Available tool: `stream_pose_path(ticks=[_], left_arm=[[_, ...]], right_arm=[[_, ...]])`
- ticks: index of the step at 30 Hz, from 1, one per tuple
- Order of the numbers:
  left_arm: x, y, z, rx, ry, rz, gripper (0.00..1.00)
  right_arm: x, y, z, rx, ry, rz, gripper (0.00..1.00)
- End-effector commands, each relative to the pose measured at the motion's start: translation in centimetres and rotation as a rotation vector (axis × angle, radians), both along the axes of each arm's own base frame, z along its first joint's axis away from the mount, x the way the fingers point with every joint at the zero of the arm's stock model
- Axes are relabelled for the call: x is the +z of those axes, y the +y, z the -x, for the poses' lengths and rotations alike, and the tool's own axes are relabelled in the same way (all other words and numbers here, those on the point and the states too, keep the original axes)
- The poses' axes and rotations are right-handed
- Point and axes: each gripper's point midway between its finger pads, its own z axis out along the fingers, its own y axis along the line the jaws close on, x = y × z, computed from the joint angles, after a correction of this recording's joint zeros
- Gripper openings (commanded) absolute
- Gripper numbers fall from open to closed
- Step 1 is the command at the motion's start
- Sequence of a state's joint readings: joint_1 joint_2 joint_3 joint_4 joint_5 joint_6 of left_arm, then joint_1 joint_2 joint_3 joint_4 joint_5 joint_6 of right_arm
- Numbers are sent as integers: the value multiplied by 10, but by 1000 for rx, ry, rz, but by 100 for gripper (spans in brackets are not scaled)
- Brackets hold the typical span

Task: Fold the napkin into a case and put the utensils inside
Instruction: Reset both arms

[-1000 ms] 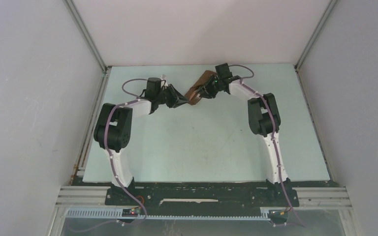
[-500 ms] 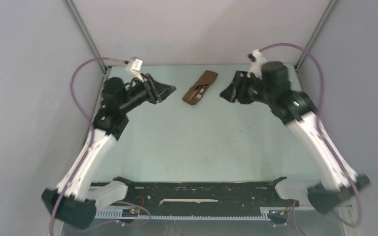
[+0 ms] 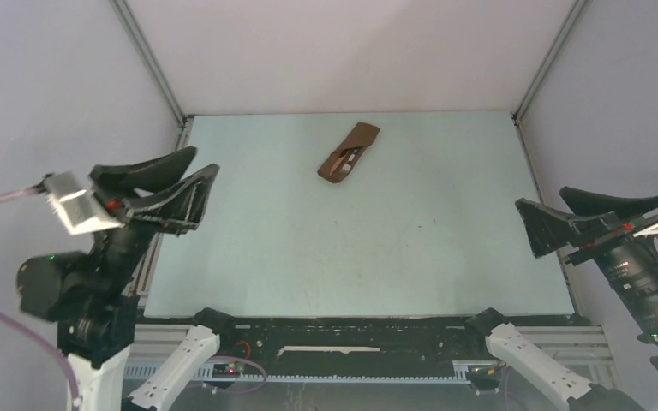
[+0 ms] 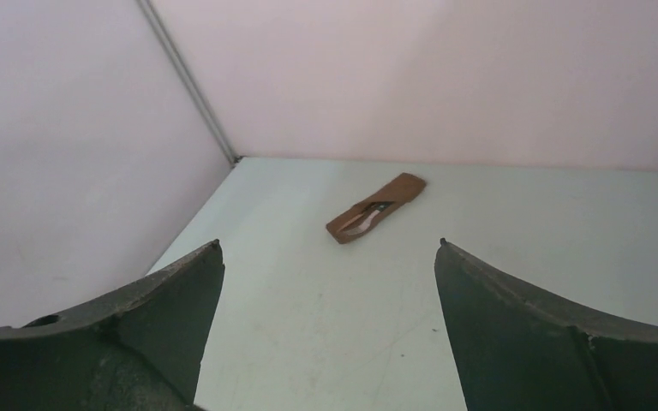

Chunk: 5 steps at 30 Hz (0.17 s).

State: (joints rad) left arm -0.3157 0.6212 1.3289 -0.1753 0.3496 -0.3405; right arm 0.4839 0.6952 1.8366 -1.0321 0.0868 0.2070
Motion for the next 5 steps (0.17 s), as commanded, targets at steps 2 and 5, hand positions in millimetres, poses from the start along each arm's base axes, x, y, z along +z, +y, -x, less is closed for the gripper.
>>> stream_pose_path(ticks=[2, 5], left_arm=[[22, 33, 29, 155, -119, -6, 62], [23, 40, 37, 182, -131, 0, 62]], right_arm=[[-25, -14, -13, -92, 18, 96, 100], [-21, -24, -10, -137, -39, 52, 100]])
